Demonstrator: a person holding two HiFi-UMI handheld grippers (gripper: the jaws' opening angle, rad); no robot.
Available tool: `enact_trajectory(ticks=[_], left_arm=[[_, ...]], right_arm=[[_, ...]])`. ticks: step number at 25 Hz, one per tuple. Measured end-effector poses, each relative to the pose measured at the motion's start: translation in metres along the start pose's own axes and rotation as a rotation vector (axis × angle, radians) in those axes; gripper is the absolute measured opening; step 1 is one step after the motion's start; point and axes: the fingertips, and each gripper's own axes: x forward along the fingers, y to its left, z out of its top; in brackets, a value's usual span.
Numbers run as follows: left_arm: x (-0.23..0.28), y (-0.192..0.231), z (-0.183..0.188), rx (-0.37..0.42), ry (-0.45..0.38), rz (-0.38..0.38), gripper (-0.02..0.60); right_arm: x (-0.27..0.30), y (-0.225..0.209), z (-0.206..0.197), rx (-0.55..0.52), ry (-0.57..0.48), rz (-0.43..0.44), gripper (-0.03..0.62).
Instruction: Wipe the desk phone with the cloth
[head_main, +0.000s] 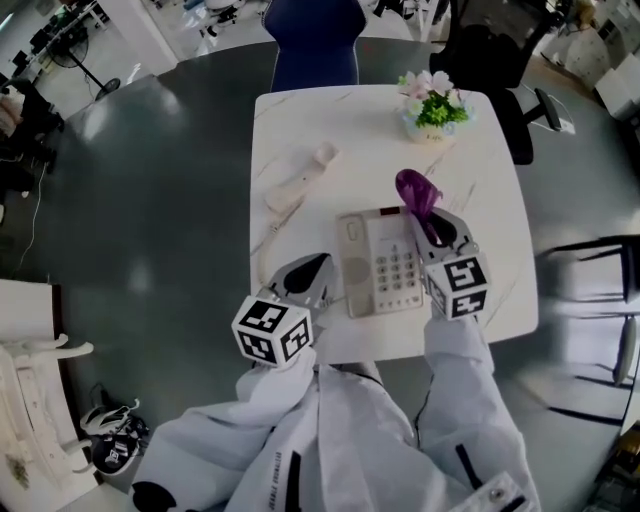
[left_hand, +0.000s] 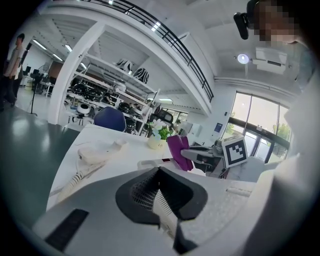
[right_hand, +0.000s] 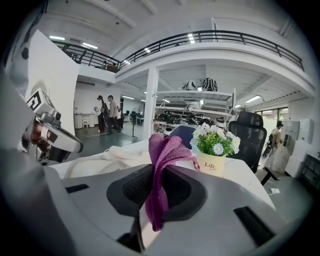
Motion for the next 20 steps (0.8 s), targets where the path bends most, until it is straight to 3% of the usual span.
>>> enact_trajectory(ticks=[4, 9, 20], left_arm=[[-0.001, 0.003, -0.001, -0.014, -0.008, 0.034, -0.003], [-0.002, -0.002, -0.007, -0.025, -0.022, 0.074, -0.003], [-0.008, -0.017, -0.024, -0.049, -0.032, 0.119, -0.002]], right_arm=[[0.006, 0.01, -0.013, 0.026, 0.05, 0.08, 0.037], [0.01, 0.024, -0.027, -0.023, 0.113, 0.165, 0.038], [0.01, 0.032, -0.04, -0.029, 0.172, 0.239, 0.038]])
